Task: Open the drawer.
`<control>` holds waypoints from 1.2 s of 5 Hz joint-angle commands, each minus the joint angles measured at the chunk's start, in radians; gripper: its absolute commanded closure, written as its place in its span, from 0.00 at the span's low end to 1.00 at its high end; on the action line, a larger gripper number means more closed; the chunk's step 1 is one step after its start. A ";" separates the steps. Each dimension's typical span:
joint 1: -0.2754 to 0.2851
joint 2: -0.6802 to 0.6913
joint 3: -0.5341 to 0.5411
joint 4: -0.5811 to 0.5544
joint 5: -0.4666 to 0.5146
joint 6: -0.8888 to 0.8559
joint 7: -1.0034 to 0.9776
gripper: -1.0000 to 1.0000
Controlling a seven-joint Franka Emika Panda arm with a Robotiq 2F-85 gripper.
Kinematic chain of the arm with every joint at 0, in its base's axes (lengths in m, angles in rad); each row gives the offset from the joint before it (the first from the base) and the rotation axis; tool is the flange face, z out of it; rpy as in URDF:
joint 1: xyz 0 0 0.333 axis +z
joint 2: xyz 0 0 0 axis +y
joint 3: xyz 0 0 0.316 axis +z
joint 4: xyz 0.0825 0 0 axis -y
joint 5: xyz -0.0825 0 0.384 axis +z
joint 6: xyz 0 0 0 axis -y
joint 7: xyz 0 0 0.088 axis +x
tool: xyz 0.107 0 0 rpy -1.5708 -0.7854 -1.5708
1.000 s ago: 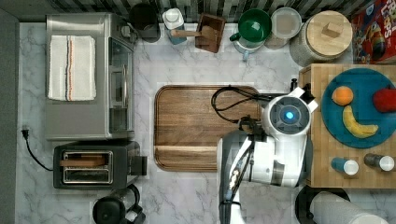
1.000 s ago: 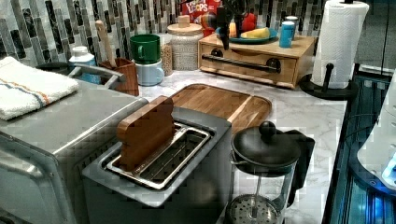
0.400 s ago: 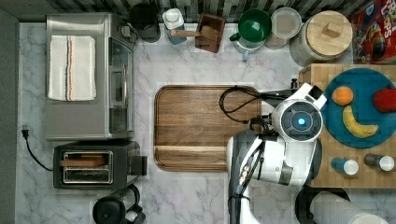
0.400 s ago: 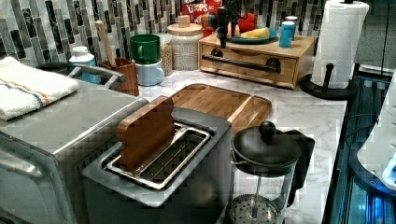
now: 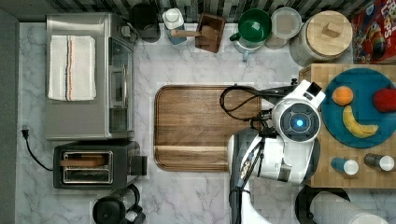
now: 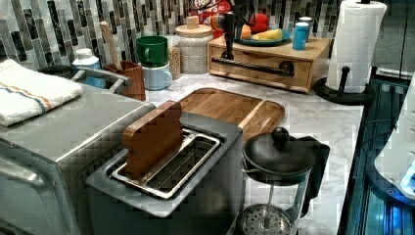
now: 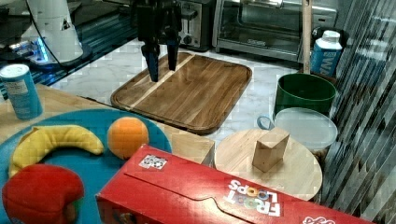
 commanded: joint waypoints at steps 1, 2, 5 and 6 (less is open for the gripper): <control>-0.045 0.061 -0.028 -0.033 -0.005 0.122 -0.091 0.00; -0.057 0.080 -0.022 -0.039 -0.027 0.155 -0.068 0.00; -0.018 0.101 -0.015 -0.113 -0.044 0.252 0.113 0.00; -0.006 0.104 -0.010 -0.121 -0.055 0.260 0.151 0.00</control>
